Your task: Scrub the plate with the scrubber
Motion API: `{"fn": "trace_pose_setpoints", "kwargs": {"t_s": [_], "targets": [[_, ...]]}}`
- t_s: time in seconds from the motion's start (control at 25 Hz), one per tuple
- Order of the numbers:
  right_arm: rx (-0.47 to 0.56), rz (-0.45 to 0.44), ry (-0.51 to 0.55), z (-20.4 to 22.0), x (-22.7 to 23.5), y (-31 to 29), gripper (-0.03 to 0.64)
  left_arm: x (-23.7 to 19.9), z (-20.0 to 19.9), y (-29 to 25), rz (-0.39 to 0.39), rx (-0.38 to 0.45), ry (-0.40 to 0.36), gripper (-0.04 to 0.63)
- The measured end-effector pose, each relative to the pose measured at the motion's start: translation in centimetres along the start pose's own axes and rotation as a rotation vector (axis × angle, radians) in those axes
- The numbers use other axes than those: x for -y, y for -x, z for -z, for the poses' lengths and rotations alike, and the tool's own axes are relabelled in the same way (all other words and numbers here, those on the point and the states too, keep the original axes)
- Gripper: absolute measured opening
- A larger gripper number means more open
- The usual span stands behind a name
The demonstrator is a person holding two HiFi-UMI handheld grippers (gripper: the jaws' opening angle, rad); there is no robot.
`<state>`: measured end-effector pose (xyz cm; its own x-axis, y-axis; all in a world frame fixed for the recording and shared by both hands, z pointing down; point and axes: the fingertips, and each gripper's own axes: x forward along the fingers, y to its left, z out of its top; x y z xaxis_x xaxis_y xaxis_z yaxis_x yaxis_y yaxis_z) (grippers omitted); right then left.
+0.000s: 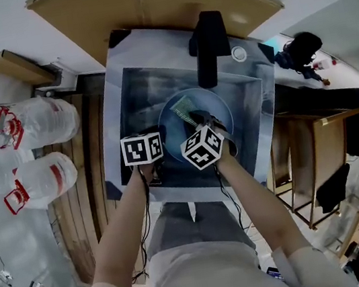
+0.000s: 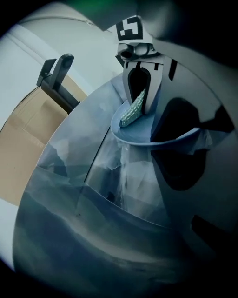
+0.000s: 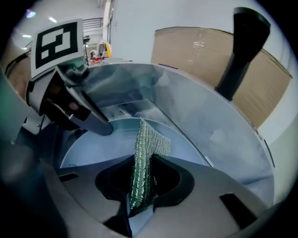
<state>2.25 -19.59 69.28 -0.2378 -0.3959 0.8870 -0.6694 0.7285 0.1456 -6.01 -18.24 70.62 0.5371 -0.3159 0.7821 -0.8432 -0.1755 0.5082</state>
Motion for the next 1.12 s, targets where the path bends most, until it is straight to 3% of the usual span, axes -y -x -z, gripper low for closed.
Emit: {"fn": "trace_pose_setpoints", "kwargs": {"t_s": [0.16,0.44,0.56,0.72,0.8,0.92,1.12], "targets": [[-0.022,-0.107,0.122,-0.4,-2.4,-0.4,0.121,0.0,-0.2,-0.1,0.007,0.023,0.036,0.037],[-0.02,-0.338,0.131,-0.2,-7.1,1.6,0.12,-0.2,-0.3,-0.3,0.035,0.038,0.084,0.035],[-0.055,-0.414,0.237,1.5,-8.7,2.4,0.12,-0.3,-0.4,-0.3,0.038,0.037,0.088,0.035],[-0.054,-0.4,0.457,3.7,-10.8,3.0,0.12,-0.3,-0.3,-0.3,0.033,0.033,0.092,0.035],[-0.069,-0.41,0.452,4.8,-11.3,3.4,0.12,-0.2,-0.4,-0.3,0.031,0.031,0.09,0.037],[-0.147,-0.455,0.363,6.5,-10.7,4.6,0.114,-0.2,-0.5,-0.4,0.026,0.03,0.079,0.037],[-0.31,-0.34,0.356,10.1,-6.9,4.6,0.11,-0.3,-0.3,-0.3,0.027,0.022,0.069,0.037]]}}
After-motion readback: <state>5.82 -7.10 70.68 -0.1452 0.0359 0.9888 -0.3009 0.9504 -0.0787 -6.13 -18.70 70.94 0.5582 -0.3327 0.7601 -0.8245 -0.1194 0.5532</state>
